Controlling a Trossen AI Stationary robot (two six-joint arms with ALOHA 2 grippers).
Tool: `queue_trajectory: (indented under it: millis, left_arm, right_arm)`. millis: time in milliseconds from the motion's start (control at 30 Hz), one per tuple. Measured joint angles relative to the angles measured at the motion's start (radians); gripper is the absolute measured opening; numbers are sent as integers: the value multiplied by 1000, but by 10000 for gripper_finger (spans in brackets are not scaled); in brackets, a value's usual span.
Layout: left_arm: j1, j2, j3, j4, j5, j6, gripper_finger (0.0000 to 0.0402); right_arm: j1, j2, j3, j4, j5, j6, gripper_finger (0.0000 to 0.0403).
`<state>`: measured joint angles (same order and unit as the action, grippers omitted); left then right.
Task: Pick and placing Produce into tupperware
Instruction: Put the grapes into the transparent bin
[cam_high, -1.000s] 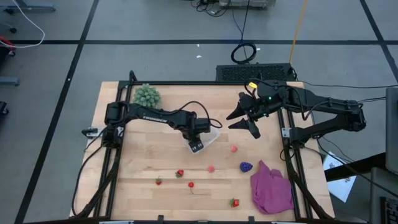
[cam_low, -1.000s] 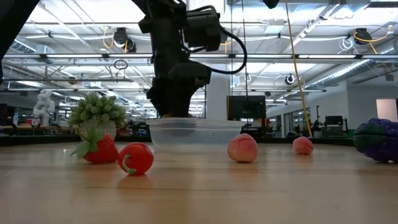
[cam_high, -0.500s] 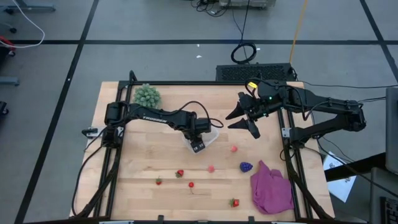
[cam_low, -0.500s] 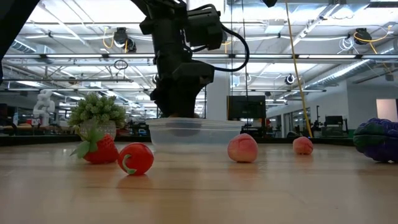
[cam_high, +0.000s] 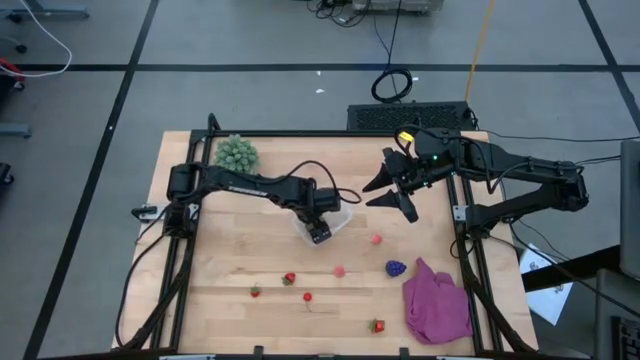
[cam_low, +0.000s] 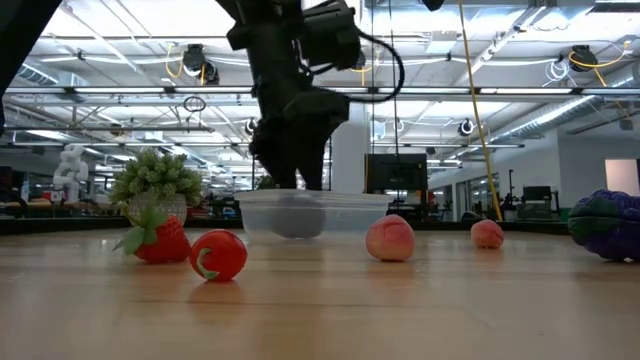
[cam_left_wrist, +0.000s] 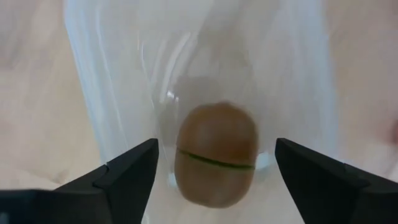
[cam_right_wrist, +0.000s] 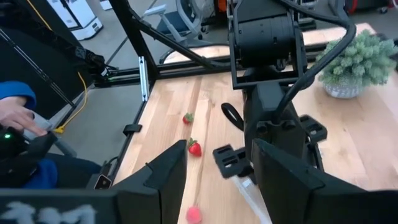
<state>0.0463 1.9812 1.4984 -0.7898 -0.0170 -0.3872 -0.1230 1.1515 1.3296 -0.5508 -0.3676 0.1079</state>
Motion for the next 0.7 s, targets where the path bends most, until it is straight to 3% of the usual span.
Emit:
queue_trajectory:
  millis: [200,367,567,700]
  left_arm:
    - [-1,-36,94,-78,-15,65,329]
    - [-4,-106,162,-280,-72,68,321]
    - [-60,-233,172,-544,-152,-61,322]
    - [-132,-308,171,-636,-236,-158,323]
  right_arm:
    - [0,-5,0,16,0,-16,173]
    - [-1,-34,0,-12,0,-26,173]
    - [-1,-107,0,-109,2,-46,173]
    - [15,-131,0,-133,1,-44,173]
